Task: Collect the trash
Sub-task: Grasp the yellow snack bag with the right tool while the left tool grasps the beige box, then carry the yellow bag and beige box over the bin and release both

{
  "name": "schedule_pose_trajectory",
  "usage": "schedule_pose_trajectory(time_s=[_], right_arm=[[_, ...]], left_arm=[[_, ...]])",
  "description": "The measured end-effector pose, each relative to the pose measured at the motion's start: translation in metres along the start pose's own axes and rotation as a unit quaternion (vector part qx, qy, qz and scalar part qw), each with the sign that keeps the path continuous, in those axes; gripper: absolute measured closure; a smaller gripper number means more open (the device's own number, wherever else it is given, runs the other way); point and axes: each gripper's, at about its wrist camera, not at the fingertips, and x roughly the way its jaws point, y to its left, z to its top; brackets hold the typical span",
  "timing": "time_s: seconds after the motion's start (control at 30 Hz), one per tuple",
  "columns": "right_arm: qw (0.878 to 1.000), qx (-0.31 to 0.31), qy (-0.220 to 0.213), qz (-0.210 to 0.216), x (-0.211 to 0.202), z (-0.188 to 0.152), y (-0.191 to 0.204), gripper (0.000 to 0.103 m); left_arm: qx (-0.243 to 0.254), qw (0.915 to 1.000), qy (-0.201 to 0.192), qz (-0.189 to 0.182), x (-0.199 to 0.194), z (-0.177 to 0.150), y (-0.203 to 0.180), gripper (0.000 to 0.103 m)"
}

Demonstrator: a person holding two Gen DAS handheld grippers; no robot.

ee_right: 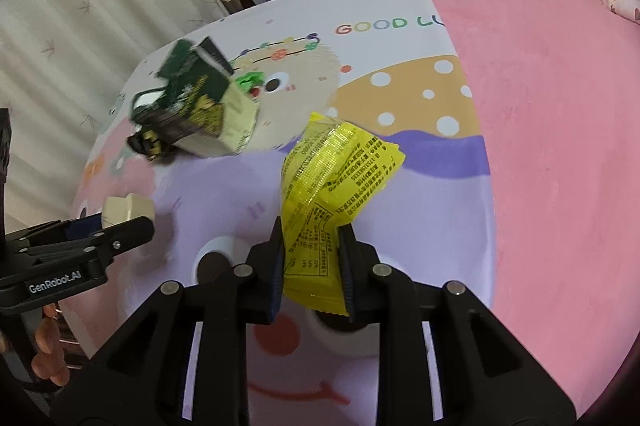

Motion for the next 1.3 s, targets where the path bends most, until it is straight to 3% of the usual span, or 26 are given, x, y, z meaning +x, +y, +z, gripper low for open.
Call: schedule_pose_trajectory(time_s=[0.43, 0.67, 1.0, 1.3], right_arm=[[0.999, -0.035, -0.014, -0.012, -0.045, -0.059, 0.09, 0.083], [0.999, -0.021, -0.033, -0.02, -0.078, -0.11, 0.139, 0.083], [0.995, 0.052, -0.067, -0.059, -0.128, -0.215, 0.203, 0.083], [0.988, 0.115, -0.035, -0.094, -0.156, -0.308, 0.21, 0.083]], left_arm=[[0.01, 0.9996, -0.021, -0.012, -0.071, -0.071, 0.093, 0.042], [0.054, 0.9964, -0.047, -0.045, -0.102, -0.119, 0.127, 0.042], [0.157, 0.9781, -0.086, -0.106, -0.153, -0.202, 0.172, 0.042], [0.226, 0.9637, -0.043, -0.136, -0.156, -0.282, 0.177, 0.042]])
